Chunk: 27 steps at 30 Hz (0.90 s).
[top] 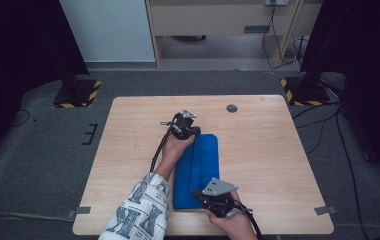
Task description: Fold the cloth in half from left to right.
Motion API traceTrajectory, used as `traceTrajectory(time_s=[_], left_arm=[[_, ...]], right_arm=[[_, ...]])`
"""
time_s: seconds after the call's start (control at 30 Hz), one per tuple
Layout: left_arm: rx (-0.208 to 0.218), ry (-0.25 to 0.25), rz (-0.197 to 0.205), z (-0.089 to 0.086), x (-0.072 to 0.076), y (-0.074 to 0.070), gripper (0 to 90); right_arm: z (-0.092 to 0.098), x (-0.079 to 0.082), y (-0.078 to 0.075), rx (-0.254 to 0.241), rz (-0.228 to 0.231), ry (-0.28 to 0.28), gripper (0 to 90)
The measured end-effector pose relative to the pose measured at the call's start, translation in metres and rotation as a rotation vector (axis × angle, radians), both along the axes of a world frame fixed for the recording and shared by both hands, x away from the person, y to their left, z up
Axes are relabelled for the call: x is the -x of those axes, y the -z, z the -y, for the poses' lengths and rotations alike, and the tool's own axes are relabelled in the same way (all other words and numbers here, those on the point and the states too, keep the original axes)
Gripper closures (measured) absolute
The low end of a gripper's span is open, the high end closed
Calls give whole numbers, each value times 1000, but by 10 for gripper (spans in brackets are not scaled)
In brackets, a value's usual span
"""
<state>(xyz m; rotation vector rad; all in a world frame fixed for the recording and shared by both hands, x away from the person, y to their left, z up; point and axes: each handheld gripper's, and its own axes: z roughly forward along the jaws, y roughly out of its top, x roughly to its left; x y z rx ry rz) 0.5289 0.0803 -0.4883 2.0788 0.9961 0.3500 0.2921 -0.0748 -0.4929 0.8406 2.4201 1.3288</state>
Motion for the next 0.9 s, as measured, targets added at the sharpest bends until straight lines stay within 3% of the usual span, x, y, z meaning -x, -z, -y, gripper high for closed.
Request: traceTrajectory(time_s=[0.27, 0.9], left_arm=[[32, 3, -13, 10, -2, 5, 893], [21, 10, -24, 30, -4, 14, 892]], right_arm=[[11, 2, -3, 5, 4, 17, 882], [23, 6, 5, 24, -13, 32, 882]])
